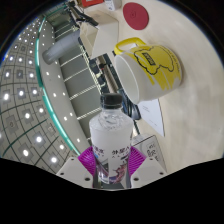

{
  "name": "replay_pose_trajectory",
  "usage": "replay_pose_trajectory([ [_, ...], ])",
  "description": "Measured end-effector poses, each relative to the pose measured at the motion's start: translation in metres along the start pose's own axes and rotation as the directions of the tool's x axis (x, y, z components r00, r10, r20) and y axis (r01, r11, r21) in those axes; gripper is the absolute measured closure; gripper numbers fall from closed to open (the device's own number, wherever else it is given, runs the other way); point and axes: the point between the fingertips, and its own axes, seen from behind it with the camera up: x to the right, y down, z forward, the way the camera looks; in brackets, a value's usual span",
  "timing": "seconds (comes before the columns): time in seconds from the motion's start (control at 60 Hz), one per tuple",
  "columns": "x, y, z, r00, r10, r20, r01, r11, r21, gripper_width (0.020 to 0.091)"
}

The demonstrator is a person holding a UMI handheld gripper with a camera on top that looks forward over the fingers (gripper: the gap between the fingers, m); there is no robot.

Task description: Pour water

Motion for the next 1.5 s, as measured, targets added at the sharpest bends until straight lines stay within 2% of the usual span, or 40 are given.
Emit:
replay_pose_trajectory([
  [0.067,0.003,-0.008,0.004,0.999,0.038,0.008,-0.038,0.999,0.005,0.0730],
  [0.3,-0.001,-0.008,-0.003,1.000,-0.008,-0.013,0.008,1.000,-0.008,0.0729],
  [0.367,-0.006,-0.002,-0.006,0.995,-0.094,-0.037,0.093,0.995,-0.020,0.0730],
  [0.467,-0.021,0.004,-0.013,0.938,-0.343,-0.055,0.340,0.939,-0.057,0.0728],
  [0.533,-0.034,0.001,-0.009,0.841,-0.539,-0.058,0.534,0.842,-0.073,0.0727],
  [0.617,-0.066,-0.014,-0.015,0.636,-0.768,-0.072,0.766,0.640,-0.059,0.0726],
  [0.767,-0.128,-0.063,-0.037,0.235,-0.962,-0.138,0.971,0.239,-0.014,0.0724],
  [0.883,-0.151,-0.117,-0.053,-0.027,-0.973,-0.228,0.999,-0.018,-0.042,0.0725],
  [1.0,-0.135,-0.182,-0.066,-0.249,-0.918,-0.308,0.966,-0.212,-0.148,0.0724],
  [1.067,-0.121,-0.202,-0.074,-0.324,-0.889,-0.325,0.941,-0.265,-0.212,0.0723],
  [1.15,-0.096,-0.224,-0.082,-0.368,-0.869,-0.329,0.919,-0.286,-0.272,0.0723],
  [1.167,-0.084,-0.244,-0.077,-0.376,-0.866,-0.329,0.915,-0.291,-0.278,0.0723],
  [1.317,-0.044,-0.263,-0.087,-0.399,-0.857,-0.325,0.894,-0.286,-0.345,0.0723],
  [1.35,-0.033,-0.278,-0.083,-0.402,-0.857,-0.323,0.891,-0.284,-0.354,0.0723],
  [1.5,-0.007,-0.292,-0.080,-0.374,-0.870,-0.320,0.896,-0.250,-0.368,0.0715],
])
